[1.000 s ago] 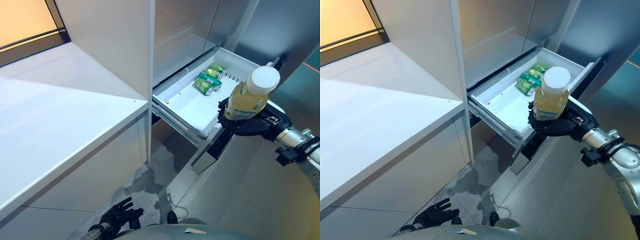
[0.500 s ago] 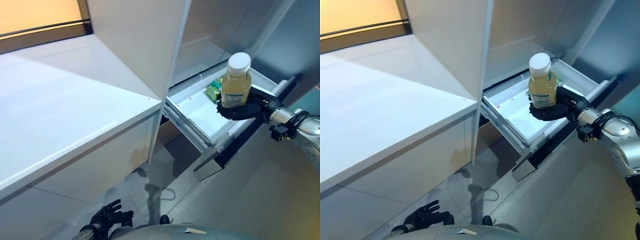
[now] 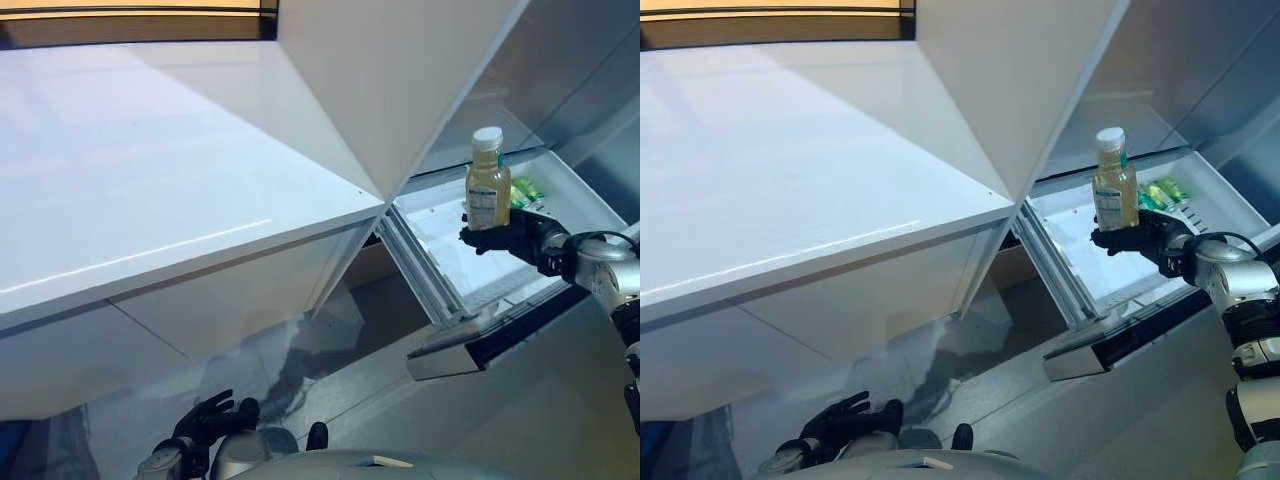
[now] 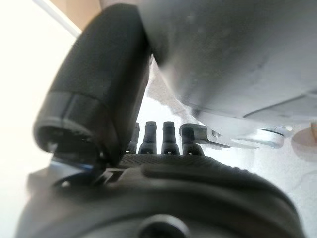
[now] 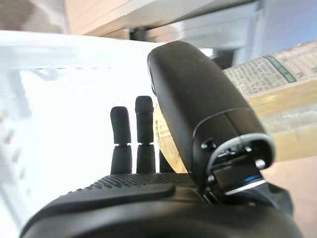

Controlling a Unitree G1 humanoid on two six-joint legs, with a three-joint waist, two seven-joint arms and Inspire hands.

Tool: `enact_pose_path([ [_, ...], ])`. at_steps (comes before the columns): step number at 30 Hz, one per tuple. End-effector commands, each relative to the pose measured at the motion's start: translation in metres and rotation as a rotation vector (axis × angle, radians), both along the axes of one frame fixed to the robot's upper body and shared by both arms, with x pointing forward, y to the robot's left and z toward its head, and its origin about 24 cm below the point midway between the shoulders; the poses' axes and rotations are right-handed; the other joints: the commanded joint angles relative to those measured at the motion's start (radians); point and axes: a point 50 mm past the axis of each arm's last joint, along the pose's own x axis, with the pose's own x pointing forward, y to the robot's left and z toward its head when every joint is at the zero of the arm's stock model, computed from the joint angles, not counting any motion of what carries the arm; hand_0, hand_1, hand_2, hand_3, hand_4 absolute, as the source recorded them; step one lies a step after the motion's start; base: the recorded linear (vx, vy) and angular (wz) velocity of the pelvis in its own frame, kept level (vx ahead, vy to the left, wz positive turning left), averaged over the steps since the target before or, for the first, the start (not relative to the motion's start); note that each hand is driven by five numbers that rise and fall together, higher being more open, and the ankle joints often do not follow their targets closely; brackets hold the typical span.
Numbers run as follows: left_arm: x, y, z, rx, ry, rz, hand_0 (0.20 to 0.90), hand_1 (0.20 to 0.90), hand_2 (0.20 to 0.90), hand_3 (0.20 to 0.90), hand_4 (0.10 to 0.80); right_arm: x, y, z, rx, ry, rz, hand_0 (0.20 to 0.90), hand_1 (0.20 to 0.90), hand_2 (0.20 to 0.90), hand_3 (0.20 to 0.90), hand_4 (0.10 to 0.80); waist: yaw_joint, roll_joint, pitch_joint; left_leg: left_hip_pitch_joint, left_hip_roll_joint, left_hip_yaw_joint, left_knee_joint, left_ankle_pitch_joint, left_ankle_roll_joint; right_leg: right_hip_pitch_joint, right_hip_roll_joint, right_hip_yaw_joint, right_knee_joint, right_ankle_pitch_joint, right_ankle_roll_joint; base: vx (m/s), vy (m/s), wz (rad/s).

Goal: Put drinks into fridge and close the fridge

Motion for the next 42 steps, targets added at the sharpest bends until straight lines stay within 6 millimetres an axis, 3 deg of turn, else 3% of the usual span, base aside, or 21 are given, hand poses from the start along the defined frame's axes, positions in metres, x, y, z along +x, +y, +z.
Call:
enact_pose_path([
  [1,-0.052,0.034,-0.001,0.124,0.228,-0.030,0.900,0.900,0.900,0.900,0.800,0.025,-0.018,0.092,-0.131,-0.226,-0.020,0.300,0.300,0.300,0.200,0.100,0.034,0.004,0.017,0.013,-0.009,-0.017,0.016,-0.111,0.026,-0.047,0.026,-0.005,0.018,0.063,0.050,-0.032,-0.073,-0.02],
  [8,-0.020,0.043,0.008,0.152,0.168,-0.007,0.900,0.900,0.900,0.900,0.800,0.009,-0.043,0.078,-0.216,-0.003,-0.048,0.300,0.300,0.300,0.200,0.100,0.046,0.016,0.077,-0.032,-0.012,-0.031,0.017,-0.093,0.028,-0.088,0.025,-0.013,0.025,0.074,0.049,-0.089,-0.028,0.04],
  [16,-0.002,0.047,0.016,0.165,0.119,-0.016,0.900,0.900,0.900,0.900,0.800,-0.013,-0.067,0.065,-0.306,0.222,-0.075,0.300,0.300,0.300,0.200,0.100,0.076,0.027,0.121,-0.063,-0.019,-0.056,0.019,-0.079,0.028,-0.110,0.017,-0.038,0.031,0.079,0.049,-0.044,-0.032,0.06],
  [25,0.005,0.052,0.023,0.172,0.101,-0.006,0.900,0.900,0.900,0.900,0.800,-0.024,-0.078,0.069,-0.429,0.395,-0.123,0.300,0.300,0.300,0.200,0.100,0.106,0.042,0.141,-0.088,-0.028,-0.078,0.022,-0.065,0.025,-0.124,0.010,-0.057,0.034,0.082,0.049,0.009,-0.031,0.07],
  [37,0.022,0.063,0.037,0.220,0.071,0.004,0.900,0.900,0.900,0.900,0.800,-0.030,-0.078,0.064,-0.361,0.469,-0.221,0.300,0.300,0.300,0.200,0.100,0.138,0.059,0.165,-0.142,-0.035,-0.104,0.025,-0.047,0.017,-0.162,0.003,-0.083,0.040,0.078,0.044,0.016,-0.046,0.09],
  [42,0.036,0.070,0.045,0.245,0.062,0.033,0.900,0.900,0.900,0.900,0.800,-0.024,-0.076,0.077,-0.343,0.417,-0.202,0.300,0.300,0.300,0.200,0.100,0.135,0.060,0.186,-0.174,-0.031,-0.101,0.028,-0.040,0.014,-0.200,0.002,-0.088,0.049,0.084,0.041,-0.009,-0.051,0.01],
])
